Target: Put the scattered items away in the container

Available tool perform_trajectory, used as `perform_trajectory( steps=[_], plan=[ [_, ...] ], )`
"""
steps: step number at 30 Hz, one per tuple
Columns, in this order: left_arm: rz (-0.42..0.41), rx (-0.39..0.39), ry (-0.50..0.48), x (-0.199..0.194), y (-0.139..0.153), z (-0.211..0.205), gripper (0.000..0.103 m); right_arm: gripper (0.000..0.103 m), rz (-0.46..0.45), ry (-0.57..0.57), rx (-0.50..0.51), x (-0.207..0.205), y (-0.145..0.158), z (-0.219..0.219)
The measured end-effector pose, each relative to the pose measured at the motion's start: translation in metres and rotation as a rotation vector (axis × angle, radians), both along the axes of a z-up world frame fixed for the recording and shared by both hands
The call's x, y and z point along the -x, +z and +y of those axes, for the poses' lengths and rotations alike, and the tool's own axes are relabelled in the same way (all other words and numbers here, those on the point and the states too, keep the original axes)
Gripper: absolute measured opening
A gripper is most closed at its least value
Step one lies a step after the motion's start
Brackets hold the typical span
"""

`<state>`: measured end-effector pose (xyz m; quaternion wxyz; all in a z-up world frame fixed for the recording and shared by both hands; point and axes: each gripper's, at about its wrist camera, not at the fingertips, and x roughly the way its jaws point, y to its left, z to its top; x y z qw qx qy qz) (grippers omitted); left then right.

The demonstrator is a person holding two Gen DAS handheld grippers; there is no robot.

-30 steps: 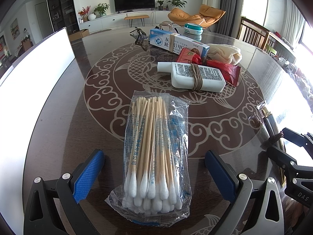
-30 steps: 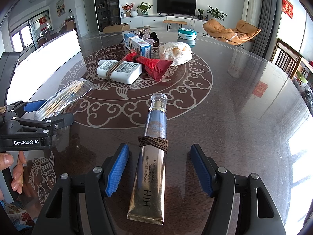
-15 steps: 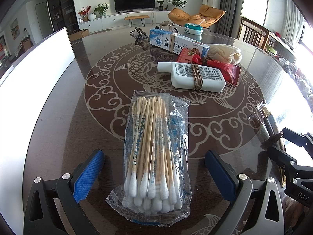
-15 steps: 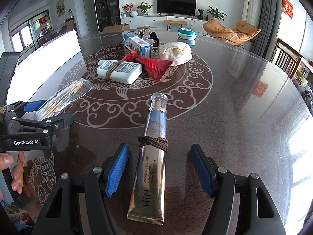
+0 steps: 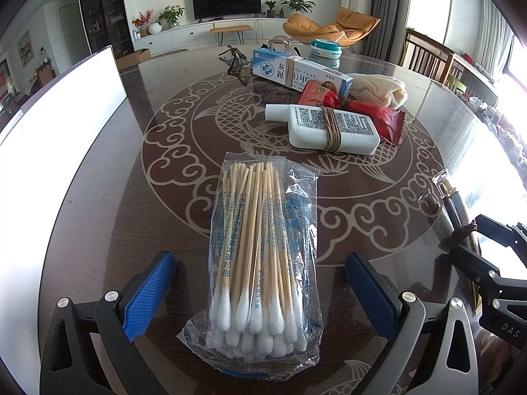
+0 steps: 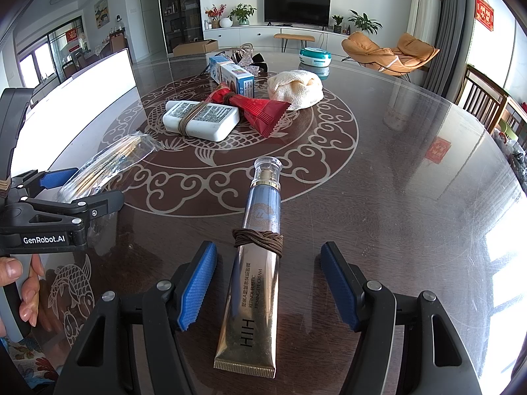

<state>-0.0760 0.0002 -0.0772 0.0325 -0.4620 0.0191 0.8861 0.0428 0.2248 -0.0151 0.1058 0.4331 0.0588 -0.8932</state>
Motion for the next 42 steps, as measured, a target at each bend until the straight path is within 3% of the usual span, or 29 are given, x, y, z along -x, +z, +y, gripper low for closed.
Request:
perform_trajectory(
  steps=[6, 15, 25, 42],
  plan=[
    [-0.004, -0.004, -0.008, 0.001, 0.000, -0.001, 0.103, 0.066, 0.000, 0.001, 0.001, 0.000, 0.000, 0.000],
    [-0.015, -0.002, -0.099, 0.000, 0.000, -0.004, 0.103, 0.067, 0.000, 0.002, 0.001, 0.000, 0.000, 0.000],
    [-0.105, 0.014, -0.172, 0.016, 0.002, -0.003, 0.103, 0.067, -0.001, -0.003, 0.003, -0.001, 0.000, 0.002],
    [-0.017, -0.002, -0.174, 0.004, -0.001, -0.006, 0.103, 0.067, -0.002, -0.003, 0.003, -0.001, 0.000, 0.002]
  ],
)
